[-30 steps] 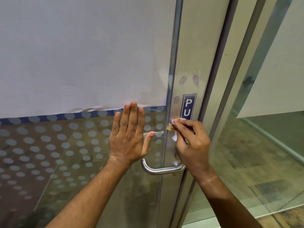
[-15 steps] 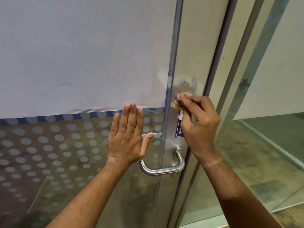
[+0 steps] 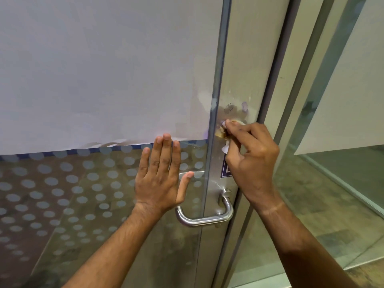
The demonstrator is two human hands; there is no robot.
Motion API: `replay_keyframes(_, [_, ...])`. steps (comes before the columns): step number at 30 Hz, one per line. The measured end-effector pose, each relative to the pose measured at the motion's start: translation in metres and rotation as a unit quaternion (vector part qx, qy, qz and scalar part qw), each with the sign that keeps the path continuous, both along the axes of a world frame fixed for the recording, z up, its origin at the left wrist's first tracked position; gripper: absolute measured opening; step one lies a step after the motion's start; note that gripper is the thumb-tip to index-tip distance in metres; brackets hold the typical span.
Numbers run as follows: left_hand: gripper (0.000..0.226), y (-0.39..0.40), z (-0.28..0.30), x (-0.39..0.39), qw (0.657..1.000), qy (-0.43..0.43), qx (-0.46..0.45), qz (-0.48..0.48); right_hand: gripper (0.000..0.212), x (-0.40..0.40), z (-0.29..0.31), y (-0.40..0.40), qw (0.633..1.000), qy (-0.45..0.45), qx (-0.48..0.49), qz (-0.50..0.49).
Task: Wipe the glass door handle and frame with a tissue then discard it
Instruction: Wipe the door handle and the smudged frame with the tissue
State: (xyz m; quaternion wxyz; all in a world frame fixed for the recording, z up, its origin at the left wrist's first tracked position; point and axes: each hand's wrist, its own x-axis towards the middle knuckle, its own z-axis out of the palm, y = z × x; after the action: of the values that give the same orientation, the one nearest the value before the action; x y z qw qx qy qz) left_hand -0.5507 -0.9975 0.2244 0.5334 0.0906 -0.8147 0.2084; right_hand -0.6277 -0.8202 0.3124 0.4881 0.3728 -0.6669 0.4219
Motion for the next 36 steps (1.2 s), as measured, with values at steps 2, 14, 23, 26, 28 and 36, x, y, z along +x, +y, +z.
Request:
replay_keyframes(2, [0.084,0.0,-0.001,0.0,1.0,0.002,-0.001,0.0,0.031,0.001,0.006,-0.004,1.0,0.004,-0.001,-0.011])
replay_keyframes(14, [0.084,0.0,0.0,-0.001,1.0,-0.003,0.004,-0.003,0.025,0.009,-0.021,0.012,0.963,0.089,0.246,-0.072])
replay_keyframes(23, [0.084,0.0,0.001,0.0,1.0,0.001,-0.003,0.004,0.038,0.003,-0.012,0.047,0.967,-0.212,0.084,0.111])
replay_keyframes(26, [0.083,0.0,0.0,-0.001,1.0,0.003,-0.004,0.002,0.032,0.005,-0.001,0.049,0.968,-0.233,0.001,0.099])
replay_keyframes(28, [0.083,0.0,0.0,-0.001,1.0,0.005,-0.004,-0.001,0.035,0.004,0.008,0.048,0.969,-0.232,-0.039,0.079])
replay_keyframes(36, [0.084,0.0,0.001,-0.001,1.0,0.008,-0.009,-0.003,0.028,0.005,0.033,0.033,0.987,-0.162,-0.01,0.011])
